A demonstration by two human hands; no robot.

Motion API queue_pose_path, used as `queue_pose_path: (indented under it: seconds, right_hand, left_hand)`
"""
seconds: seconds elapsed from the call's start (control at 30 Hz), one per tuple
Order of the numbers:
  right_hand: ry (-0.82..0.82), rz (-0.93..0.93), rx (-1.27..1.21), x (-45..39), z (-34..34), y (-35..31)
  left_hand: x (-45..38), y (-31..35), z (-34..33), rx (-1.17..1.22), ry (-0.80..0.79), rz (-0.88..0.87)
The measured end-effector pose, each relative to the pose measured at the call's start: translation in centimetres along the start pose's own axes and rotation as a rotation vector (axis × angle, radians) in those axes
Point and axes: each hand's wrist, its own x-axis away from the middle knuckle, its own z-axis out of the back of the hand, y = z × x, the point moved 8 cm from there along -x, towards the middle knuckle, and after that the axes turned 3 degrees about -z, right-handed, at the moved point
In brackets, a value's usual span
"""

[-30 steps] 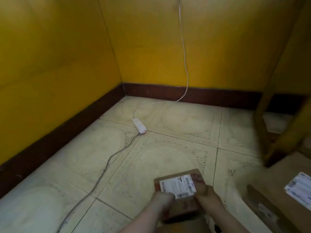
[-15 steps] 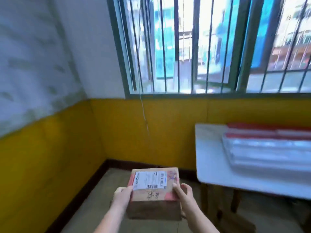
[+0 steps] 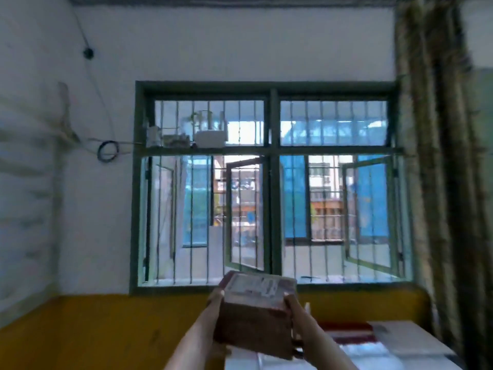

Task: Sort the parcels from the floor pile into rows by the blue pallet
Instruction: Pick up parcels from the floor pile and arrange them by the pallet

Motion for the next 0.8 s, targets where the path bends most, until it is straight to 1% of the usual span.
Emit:
queue_pose_path:
  seconds: [0.03,0.07,0.1,0.13,0.17,0.2,0.23,0.3,0.33,0.4,0.43,0.6,0.67,0.8]
  right_hand:
    - [0.005,0.027,0.016,2.5,1.7,-0.1]
    - [0.024,0.009,0.044,5.0,3.5,-0.1]
    - [0.053,-0.020,0.062,7.1,5.4,0.2]
    - [0.072,-0.065,0.092,8.2,8.0,1.1]
    - [0.094,-0.104,0.109,10.1,10.3,1.3]
    - [0.115,-0.134,0.095,10.9,12.6,1.3]
    - [0.113,-0.146,0.092,12.6,14.6,1.1]
    - [0.172,-0.161,0.106,15.5,19.2,0.6]
    - [0.237,-0.164,0.094,16.3,22.1,0.3]
    - [0.327,-0.121,0.063,18.1,27.4,-0.3]
    - [0.360,-0.103,0.037,18.8,30.0,-0.5]
    - [0.348,-0.042,0.049,21.6,42.6,-0.7]
    - [0.356,-0.026,0.066,22.7,48.7,-0.2]
    - [0.467,-0.048,0.093,23.8,62.2,1.7]
  left_hand:
    - [1.0,-1.4,-1.6,0.005,-0.054,0.033]
    - [3.3,-2.5,-3.4,-0.005,-0.121,0.102]
    - [4.9,-4.0,-4.7,-0.044,-0.143,0.165]
    - [6.0,-5.5,-5.5,-0.075,-0.126,0.205]
    - [6.6,-7.1,-6.1,-0.077,-0.072,0.238]
    - [7.6,-8.2,-6.8,-0.115,-0.022,0.253]
    - [8.5,-9.3,-7.9,-0.142,-0.007,0.265]
    - [10.7,-11.4,-10.9,-0.173,-0.021,0.264]
    - [11.8,-12.4,-12.5,-0.189,-0.024,0.260]
    - [13.2,-14.7,-15.9,-0.215,-0.064,0.256]
    - [14.1,-15.6,-17.9,-0.231,-0.112,0.240]
    - [17.1,-21.9,-28.6,-0.359,-0.289,0.122]
    - [17.8,-25.9,-33.3,-0.410,-0.345,0.108]
    - [18.5,-37.0,-41.4,-0.552,-0.450,0.227]
